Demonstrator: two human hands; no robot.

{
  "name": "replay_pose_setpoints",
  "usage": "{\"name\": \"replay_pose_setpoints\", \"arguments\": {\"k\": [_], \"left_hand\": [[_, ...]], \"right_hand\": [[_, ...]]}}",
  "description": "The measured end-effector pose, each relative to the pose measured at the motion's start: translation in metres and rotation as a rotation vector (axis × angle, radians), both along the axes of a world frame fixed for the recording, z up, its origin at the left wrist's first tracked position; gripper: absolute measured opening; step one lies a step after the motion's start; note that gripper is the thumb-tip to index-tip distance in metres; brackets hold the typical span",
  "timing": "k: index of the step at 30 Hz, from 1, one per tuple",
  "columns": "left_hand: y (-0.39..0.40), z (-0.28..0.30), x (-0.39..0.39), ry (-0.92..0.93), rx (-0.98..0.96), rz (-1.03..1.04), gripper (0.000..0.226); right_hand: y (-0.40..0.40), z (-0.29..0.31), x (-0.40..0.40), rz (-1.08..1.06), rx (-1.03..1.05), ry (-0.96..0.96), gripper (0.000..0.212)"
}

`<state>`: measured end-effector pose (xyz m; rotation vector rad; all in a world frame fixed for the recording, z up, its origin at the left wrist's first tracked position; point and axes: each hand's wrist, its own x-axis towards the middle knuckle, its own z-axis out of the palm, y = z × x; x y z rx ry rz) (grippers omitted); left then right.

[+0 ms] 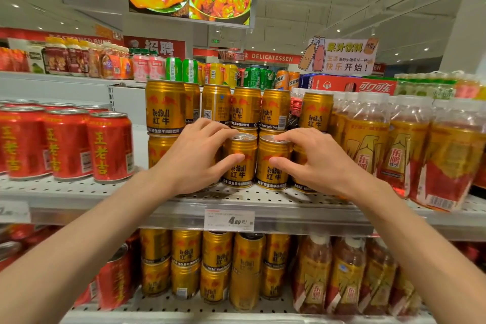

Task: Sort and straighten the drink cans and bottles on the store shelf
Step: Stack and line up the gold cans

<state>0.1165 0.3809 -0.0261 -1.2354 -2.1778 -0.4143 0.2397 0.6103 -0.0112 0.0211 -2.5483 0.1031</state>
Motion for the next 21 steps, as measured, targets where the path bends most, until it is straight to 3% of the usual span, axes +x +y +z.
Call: {"name": "replay_pose_setpoints", "arguments": {"k": [5,9,14,21], "left_hand": [[-0.026,-0.018,0.01,0.022,0.319,-0.141,0.046],[-0.059,-0.035,0.011,0.062,0.612,0.02,0.031],[-0.075,-0.049,0.001,-0.197,0.617,0.176,0.081],[-0.065,-0.033,-0.007,-0.434,0.704,0.102,0.08]], "right_hand": [[-0.007,-0.007,0.001,-0.014,-0.019,0.096,0.055],[-0.007,-0.016,-0.001,-0.073,-0.019,0.139,0.062],[-0.013,-0.021,-0.005,-0.092,-0.062,0.151,0.066],[-0.016,-0.023,-0.006,-0.085,-0.098,0.188,0.061]]}}
